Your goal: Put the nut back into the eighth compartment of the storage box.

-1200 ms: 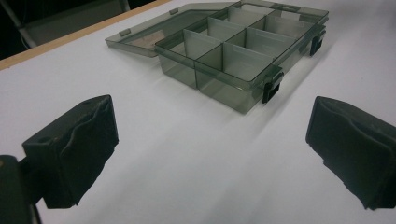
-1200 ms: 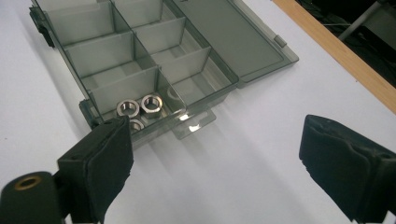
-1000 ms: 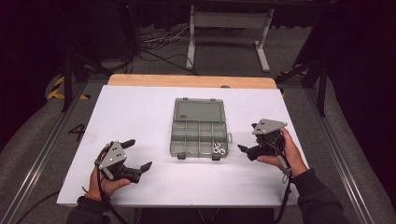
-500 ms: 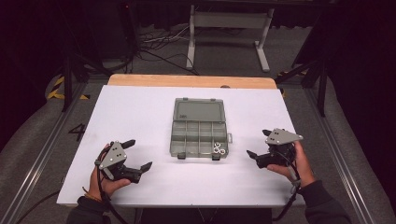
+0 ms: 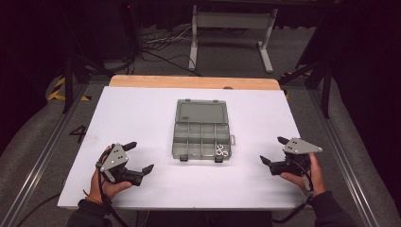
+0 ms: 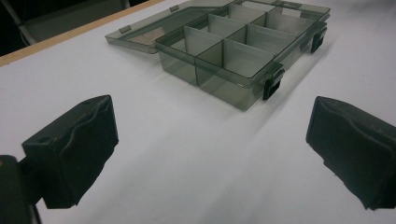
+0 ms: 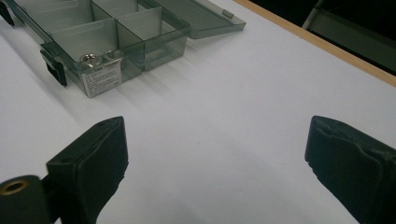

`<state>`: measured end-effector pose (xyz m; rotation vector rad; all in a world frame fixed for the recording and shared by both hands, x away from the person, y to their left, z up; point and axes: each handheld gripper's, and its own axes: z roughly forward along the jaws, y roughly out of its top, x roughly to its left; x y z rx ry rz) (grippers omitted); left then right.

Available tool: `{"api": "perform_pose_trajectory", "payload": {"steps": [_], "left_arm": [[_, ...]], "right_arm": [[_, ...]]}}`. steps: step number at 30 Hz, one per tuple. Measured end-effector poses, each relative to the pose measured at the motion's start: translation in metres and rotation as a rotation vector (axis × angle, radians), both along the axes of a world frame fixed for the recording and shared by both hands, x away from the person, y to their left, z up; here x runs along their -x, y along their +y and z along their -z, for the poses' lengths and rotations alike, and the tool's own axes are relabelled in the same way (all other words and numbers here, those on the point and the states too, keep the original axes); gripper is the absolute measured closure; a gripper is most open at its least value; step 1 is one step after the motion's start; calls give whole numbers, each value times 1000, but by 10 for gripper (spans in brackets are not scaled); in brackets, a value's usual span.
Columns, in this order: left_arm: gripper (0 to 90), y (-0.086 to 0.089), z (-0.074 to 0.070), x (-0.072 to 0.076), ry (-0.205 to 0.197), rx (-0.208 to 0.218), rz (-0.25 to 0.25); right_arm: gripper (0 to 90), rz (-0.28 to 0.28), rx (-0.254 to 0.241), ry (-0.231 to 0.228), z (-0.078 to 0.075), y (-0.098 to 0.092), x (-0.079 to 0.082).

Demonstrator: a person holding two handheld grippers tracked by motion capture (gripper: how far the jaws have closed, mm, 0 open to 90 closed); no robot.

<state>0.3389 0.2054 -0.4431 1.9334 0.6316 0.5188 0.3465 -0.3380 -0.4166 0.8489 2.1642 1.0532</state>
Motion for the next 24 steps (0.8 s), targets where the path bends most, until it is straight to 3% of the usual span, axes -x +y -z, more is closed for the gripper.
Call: {"api": "perform_pose_trajectory", "payload": {"steps": [6, 15, 24], "left_arm": [[27, 1, 0, 0, 9, 0, -3], [26, 1, 1, 0, 9, -1, -7], [26, 0, 0, 0, 7, -4, -7]], "right_arm": [[72, 39, -6, -44, 10, -15, 8], [63, 80, -44, -57, 21, -26, 11], [59, 86, -66, -75, 24, -27, 13]]}}
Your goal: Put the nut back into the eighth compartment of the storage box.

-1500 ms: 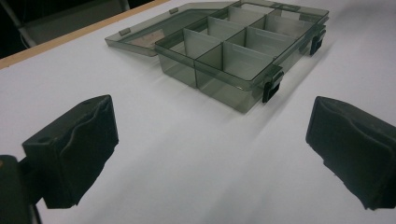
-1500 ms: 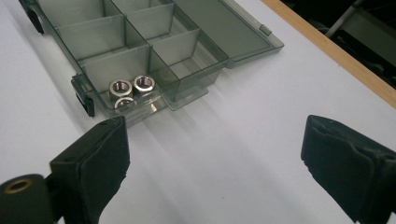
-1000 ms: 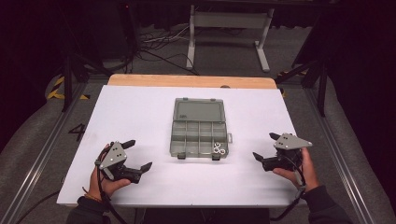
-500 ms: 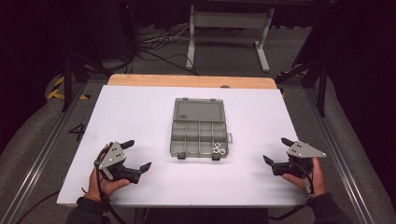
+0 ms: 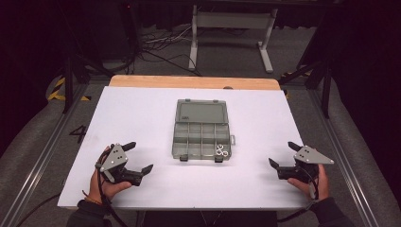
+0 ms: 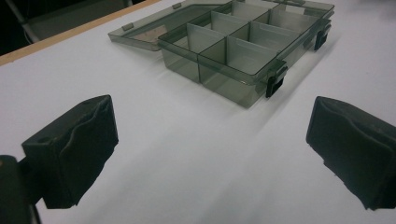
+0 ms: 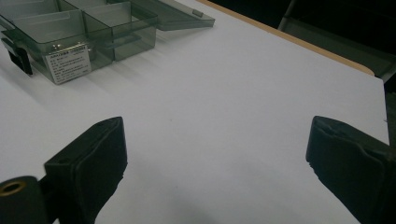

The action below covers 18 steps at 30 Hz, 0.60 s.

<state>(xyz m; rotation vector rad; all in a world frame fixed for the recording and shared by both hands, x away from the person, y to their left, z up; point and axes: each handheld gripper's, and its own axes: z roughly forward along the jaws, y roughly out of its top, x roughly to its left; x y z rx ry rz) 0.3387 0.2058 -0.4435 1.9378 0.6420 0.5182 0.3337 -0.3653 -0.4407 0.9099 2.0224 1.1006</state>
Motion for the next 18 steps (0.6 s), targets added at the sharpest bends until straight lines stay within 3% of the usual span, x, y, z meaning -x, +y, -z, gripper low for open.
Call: {"api": "perform_pose_trajectory", "payload": {"steps": [18], "left_arm": [[26, 2, -1, 2, -8, -1, 6]], "right_arm": [[60, -9, 7, -21, -1, 11, 3]]}}
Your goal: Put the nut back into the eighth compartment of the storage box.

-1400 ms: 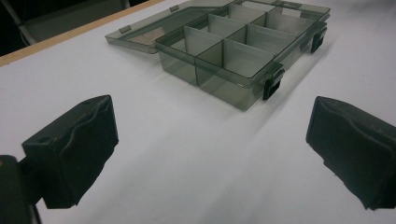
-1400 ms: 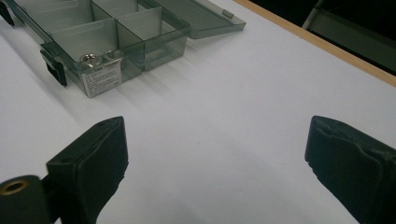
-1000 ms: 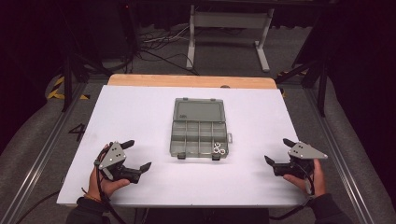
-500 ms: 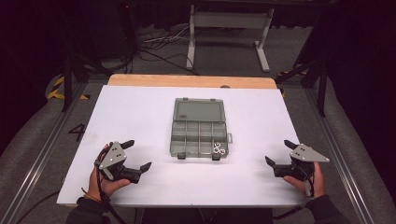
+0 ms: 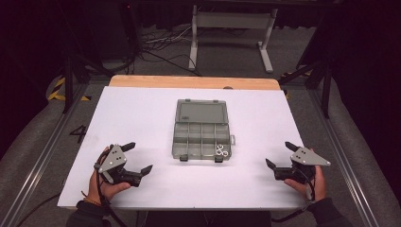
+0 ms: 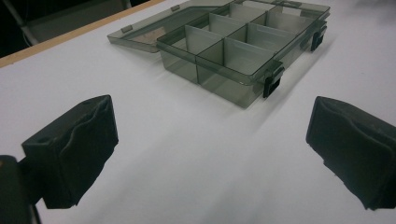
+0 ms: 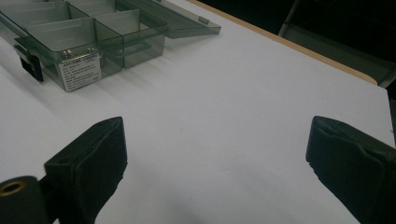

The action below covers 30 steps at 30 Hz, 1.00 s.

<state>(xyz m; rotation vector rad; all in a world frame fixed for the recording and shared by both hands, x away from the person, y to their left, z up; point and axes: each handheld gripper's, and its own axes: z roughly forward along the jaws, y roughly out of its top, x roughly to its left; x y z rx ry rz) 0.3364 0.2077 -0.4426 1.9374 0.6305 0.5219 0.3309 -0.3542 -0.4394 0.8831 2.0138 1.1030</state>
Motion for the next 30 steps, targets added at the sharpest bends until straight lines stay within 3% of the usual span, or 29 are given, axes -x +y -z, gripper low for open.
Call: {"api": "perform_pose_trajectory", "payload": {"steps": [22, 30], "left_arm": [[27, 0, 3, -1, 12, -16, -3], [27, 2, 3, 0, 16, -14, -19]], "right_arm": [[66, -3, 51, 10, 3, 5, -3], [68, -18, 37, 17, 4, 7, -8]]}}
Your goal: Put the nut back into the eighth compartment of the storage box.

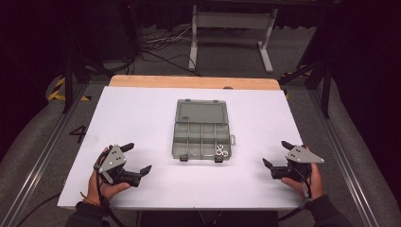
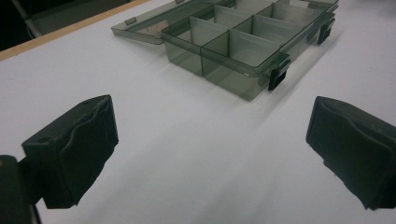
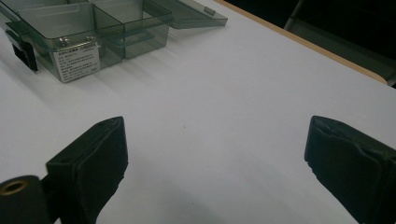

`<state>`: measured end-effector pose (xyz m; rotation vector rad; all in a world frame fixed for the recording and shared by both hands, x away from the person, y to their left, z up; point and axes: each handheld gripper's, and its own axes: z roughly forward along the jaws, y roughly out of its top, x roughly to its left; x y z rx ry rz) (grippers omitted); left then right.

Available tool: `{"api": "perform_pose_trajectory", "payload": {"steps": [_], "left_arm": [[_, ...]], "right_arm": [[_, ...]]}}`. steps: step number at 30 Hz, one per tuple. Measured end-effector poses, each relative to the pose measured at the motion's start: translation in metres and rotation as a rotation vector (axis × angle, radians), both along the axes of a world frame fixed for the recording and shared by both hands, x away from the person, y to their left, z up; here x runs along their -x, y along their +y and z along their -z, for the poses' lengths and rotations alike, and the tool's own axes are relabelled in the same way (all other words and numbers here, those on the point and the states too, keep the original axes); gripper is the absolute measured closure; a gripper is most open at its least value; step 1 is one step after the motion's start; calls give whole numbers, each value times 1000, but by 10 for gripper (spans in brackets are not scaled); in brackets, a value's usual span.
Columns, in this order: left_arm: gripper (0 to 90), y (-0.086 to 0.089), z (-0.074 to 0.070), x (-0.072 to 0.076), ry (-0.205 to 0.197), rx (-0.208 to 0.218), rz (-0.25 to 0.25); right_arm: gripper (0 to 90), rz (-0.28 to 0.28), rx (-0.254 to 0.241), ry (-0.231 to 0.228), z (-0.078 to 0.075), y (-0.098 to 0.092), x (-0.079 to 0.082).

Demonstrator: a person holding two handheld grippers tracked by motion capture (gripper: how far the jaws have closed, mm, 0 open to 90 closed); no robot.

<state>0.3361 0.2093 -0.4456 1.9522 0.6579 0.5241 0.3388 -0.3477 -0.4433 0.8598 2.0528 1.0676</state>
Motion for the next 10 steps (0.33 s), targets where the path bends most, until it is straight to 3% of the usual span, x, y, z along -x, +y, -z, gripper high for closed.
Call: {"api": "perform_pose_trajectory", "payload": {"steps": [10], "left_arm": [[28, 0, 0, -3, 2, 1, -6]], "right_arm": [[67, 5, -16, -4, -1, -2, 0]]}}
